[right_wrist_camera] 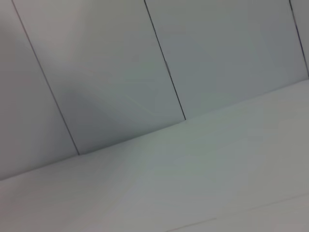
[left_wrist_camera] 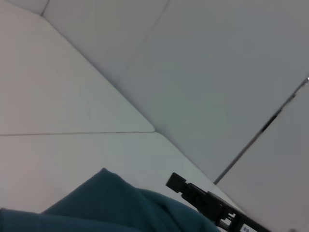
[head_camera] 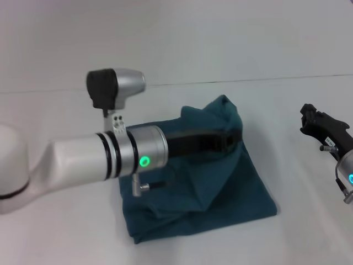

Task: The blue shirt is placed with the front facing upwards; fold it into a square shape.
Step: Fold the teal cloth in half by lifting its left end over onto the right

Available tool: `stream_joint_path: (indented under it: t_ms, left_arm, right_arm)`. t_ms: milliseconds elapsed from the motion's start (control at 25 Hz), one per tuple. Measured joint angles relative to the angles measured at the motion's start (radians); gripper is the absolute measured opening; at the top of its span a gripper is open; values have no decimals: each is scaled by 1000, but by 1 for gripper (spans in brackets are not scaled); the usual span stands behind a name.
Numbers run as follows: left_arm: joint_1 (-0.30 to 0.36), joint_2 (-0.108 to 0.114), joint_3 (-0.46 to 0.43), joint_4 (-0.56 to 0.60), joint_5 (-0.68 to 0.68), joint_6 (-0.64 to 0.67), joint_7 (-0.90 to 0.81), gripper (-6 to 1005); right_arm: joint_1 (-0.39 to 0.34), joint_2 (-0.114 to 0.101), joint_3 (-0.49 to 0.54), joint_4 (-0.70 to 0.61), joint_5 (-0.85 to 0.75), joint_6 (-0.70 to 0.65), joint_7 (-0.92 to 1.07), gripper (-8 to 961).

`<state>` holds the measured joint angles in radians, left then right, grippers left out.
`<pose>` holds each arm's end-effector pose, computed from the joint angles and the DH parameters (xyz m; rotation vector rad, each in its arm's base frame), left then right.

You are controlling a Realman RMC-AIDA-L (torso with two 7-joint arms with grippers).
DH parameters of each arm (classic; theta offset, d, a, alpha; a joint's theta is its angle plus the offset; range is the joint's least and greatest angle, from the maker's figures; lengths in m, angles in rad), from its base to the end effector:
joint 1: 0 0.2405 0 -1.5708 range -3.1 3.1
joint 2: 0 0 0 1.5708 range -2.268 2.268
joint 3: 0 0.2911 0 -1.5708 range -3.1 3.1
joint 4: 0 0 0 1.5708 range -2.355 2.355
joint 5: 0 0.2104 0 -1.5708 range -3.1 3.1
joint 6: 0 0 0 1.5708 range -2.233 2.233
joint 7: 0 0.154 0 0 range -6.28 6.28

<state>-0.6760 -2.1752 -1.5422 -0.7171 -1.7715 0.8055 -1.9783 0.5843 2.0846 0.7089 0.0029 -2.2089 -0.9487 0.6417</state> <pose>-0.1410 0.3975 -0.1473 -2.5834 -1.1553 -0.7855 0.3635 0.3907 -0.0429 -1.6009 0.9883 0.7795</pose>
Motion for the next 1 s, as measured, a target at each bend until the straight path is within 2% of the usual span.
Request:
stream_joint_path:
  t_ms: [120,200,400,640,800,920,1000]
  left_arm:
    - [-22,0,71,54,-149,-22,108,189]
    - [-25,0,96,57,-190,-25,146,190]
    - [4,0,101,8,-199,-18,184,193]
    - [63,4,88,-28,-201,-18,280,457]
    - [158,1,70,-77,-202,-49,484,655]
    - [218,1,56,-97,-204,-49,589,721]
    - [254,1,35,-109,-224,-21,629,766]
  right_arm:
    - [5,0,-3,0,-1,2,1,42]
    - [6,0,-3,0,-1,3,1,42]
    - [8,0,-5,0,-5,5,3,42]
    - [2,0,-8,0,-7,-3,4,41]
    - [-6,-3,-33,-24,-14,-53,8,41]
    - [-9,-4,-77,-44,-29,-84,35,41]
    - [-9,-7,-156,-63,-76,-152,46,41]
